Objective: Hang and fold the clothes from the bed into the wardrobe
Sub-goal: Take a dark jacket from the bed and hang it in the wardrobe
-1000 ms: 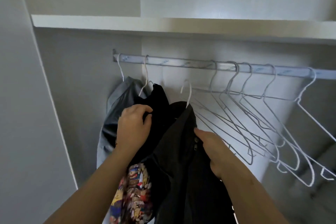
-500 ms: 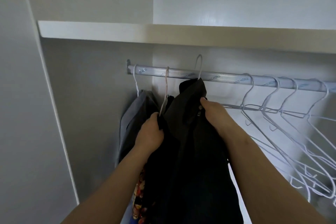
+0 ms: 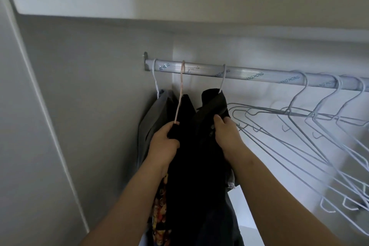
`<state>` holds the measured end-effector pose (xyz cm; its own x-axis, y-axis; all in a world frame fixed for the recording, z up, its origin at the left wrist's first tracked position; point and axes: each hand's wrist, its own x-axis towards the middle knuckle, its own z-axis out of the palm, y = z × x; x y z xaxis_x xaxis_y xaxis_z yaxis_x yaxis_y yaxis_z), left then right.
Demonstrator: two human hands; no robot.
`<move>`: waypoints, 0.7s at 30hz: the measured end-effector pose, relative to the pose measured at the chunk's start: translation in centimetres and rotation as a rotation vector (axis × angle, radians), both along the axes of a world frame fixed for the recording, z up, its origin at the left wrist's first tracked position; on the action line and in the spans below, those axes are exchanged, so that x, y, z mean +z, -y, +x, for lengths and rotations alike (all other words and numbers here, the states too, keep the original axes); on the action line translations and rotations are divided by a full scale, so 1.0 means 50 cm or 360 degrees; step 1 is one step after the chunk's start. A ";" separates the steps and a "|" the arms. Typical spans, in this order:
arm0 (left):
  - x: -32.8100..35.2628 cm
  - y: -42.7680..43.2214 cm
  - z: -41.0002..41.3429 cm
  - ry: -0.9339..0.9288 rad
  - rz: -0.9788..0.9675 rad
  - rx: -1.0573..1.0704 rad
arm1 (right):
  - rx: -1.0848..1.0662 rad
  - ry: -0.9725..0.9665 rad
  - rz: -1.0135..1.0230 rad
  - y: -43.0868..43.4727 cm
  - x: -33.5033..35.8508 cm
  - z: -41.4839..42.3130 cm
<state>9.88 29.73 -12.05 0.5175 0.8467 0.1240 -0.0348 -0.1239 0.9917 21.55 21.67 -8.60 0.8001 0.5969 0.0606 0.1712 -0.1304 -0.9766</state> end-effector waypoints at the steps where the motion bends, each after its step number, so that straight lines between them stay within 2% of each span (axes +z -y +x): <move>1: -0.001 -0.002 -0.001 0.0004 0.0020 0.0007 | 0.0013 -0.0002 0.0006 -0.006 -0.004 -0.002; 8: -0.003 -0.014 -0.009 -0.0106 0.0084 -0.0105 | -0.0113 -0.0035 0.0080 -0.030 -0.029 -0.004; 12: -0.010 0.003 -0.008 -0.0157 0.0247 -0.0044 | -0.0116 -0.0069 0.0127 -0.028 -0.044 -0.018; 14: -0.012 0.018 -0.015 -0.0230 0.0465 0.0081 | -0.0112 -0.0060 0.0121 -0.017 -0.054 -0.027; 18: -0.003 0.058 -0.030 -0.0291 0.1117 0.0492 | -0.0143 -0.0085 0.0169 0.011 -0.072 -0.040; 21: 0.017 0.103 -0.031 -0.0191 0.1283 0.0550 | -0.0186 -0.0106 0.0238 0.043 -0.080 -0.053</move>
<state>8.33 24.57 -11.18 0.2969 0.6366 0.7118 0.2327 -0.7711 0.5926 18.92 19.54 -12.61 0.8686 0.4881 0.0860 0.0976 0.0017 -0.9952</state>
